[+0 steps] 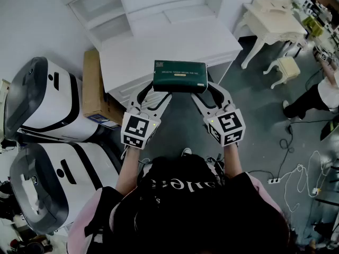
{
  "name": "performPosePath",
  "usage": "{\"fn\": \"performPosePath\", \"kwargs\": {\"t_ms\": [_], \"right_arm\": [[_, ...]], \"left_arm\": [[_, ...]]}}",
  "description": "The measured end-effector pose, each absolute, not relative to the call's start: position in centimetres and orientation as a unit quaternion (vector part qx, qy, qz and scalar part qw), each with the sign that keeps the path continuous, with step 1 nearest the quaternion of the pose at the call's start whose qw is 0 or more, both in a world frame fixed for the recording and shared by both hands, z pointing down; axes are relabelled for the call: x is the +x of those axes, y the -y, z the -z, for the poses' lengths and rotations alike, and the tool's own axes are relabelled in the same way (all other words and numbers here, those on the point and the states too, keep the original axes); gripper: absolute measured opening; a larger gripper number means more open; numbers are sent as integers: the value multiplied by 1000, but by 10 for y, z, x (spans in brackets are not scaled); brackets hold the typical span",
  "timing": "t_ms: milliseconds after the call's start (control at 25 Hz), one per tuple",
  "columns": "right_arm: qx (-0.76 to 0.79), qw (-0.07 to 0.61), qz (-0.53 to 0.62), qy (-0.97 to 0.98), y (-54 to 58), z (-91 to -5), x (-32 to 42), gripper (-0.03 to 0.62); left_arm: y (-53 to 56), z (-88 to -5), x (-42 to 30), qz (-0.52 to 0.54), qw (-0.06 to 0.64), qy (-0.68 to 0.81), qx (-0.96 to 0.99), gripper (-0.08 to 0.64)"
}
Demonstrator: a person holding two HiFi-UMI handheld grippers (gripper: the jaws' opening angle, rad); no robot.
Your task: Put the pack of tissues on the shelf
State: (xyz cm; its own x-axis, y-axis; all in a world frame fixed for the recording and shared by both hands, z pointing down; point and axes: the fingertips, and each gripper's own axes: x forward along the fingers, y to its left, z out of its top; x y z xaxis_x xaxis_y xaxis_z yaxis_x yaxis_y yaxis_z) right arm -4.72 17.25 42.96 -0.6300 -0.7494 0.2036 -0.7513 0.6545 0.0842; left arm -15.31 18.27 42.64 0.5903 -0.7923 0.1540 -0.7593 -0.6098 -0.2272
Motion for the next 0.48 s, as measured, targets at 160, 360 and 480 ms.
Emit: {"fn": "performPosePath", "kwargs": {"t_ms": [160,360,480], "right_arm": [[414,111,-4,904,-171,-432,-47,239],[410,109,-5,906,-167,-435,-47,239],[407,108,-9,907,-165,-438,-41,239]], "left_arm": [[-181,-430,-153,121,66,-439,-888,258],[-178,-431,-153,123,66,-442,-886,258],[-177,-433,-147,125,63,-444,-885,258]]}}
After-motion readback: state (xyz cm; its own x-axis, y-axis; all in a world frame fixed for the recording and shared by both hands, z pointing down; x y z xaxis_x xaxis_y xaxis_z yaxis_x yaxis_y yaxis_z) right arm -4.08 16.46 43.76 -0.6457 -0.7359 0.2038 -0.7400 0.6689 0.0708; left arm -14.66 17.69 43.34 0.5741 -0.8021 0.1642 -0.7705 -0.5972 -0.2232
